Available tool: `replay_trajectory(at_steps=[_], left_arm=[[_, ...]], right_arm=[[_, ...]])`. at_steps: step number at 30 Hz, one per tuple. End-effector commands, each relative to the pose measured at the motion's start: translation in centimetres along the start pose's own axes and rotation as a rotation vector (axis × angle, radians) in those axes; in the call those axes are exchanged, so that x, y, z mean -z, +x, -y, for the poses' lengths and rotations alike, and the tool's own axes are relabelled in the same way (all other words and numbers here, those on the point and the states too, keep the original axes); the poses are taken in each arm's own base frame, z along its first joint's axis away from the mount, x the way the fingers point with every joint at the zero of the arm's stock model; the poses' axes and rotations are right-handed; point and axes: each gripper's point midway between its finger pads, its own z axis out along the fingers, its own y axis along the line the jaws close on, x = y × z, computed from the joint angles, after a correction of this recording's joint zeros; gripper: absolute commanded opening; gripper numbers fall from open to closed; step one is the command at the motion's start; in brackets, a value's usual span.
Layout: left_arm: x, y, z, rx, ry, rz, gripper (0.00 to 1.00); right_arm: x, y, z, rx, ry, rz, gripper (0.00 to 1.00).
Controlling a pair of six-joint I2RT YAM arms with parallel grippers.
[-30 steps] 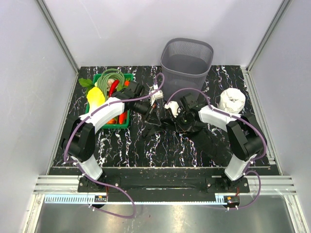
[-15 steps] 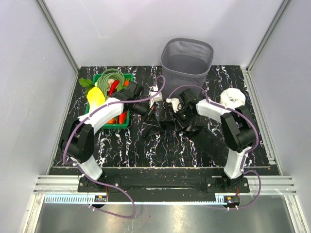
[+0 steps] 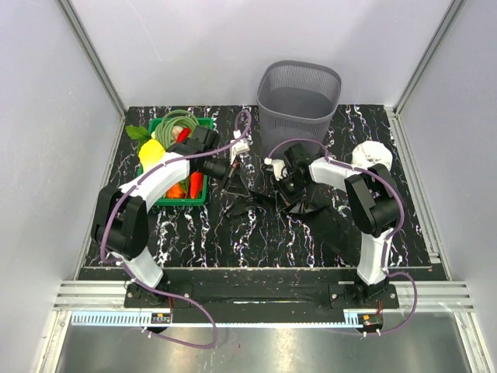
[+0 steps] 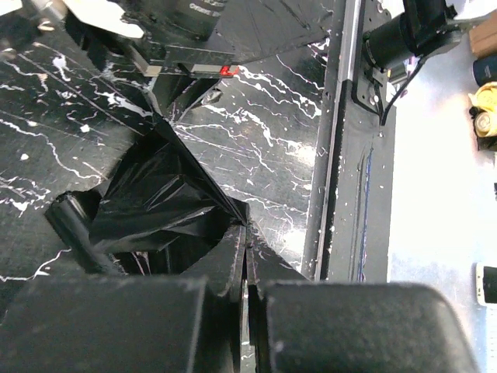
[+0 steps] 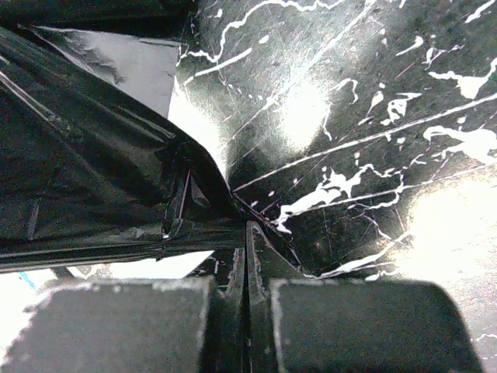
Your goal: Put the trash bags into the trash bin
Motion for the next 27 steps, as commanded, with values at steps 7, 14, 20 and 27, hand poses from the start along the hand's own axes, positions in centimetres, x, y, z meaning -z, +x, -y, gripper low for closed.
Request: replay_trajectory(at_steps=[7,14,20,27], left_arm=[[6.9,-7.2,6.8,-0.098,0.157,0.242,0.00],[8.8,-7.6,8.7,-0.122,0.200,0.278,0.00],[10.4,-8.1,10.4,-0.166,0.220,0.300,0.00],[11.4,-8.4,10.9,-0.170,0.233,0.330,0.00]], right_arm=[[-0.3,5.5,7.1,-0.182,0.255,-0.197,0.00],[-1.1,6.0,7.4,-0.236,0.246,-0.224,0.00],[-1.2,6.1,7.6,-0.247,0.250,-0.237,0.00],[-1.6,6.4,7.8,-0.249,0.272,-0.269,0.00]])
